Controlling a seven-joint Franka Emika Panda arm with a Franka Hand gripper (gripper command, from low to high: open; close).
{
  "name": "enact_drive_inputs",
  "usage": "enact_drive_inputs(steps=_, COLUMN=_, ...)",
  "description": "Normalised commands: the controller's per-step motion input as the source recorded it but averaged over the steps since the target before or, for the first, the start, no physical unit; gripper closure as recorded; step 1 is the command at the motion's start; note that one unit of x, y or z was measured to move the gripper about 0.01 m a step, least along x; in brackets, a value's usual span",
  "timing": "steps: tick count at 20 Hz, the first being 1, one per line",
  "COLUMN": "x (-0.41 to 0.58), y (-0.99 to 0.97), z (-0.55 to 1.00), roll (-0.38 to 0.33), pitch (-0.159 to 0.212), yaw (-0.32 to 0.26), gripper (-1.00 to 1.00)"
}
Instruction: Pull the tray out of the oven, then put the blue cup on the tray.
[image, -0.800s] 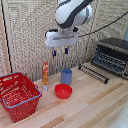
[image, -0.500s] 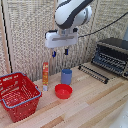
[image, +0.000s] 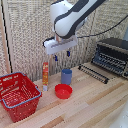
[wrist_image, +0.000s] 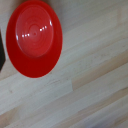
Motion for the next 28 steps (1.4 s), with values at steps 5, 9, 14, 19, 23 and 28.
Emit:
enact_drive_inputs(steps=5, x=0.176, y=0.0, z=-0.08, roll=-0.375, pitch=0.078, yaw=0.0, gripper=-1.0)
enact_drive_inputs(steps=9, x=0.066, y=-0.08, z=-0.08, roll=-0.375, pitch=0.088, yaw=0.028, gripper=-1.0)
enact_drive_inputs(steps=14, x=0.0, y=-0.4, z=-0.01, roll=-0.213, pitch=0.031, yaw=0.141, gripper=-1.0)
enact_drive_inputs(steps=19, x=-0.015, y=-0.33, z=0.04, roll=-0.158, pitch=-0.049, yaw=0.191, gripper=-1.0)
enact_drive_inputs(steps=23, x=-0.004, y=-0.29, z=0.01, roll=-0.158, pitch=-0.013, yaw=0.231, gripper=-1.0)
enact_drive_inputs(steps=28, x=-0.01, y=-0.41, z=0.0, roll=-0.178, pitch=-0.04, yaw=0.195, gripper=-1.0)
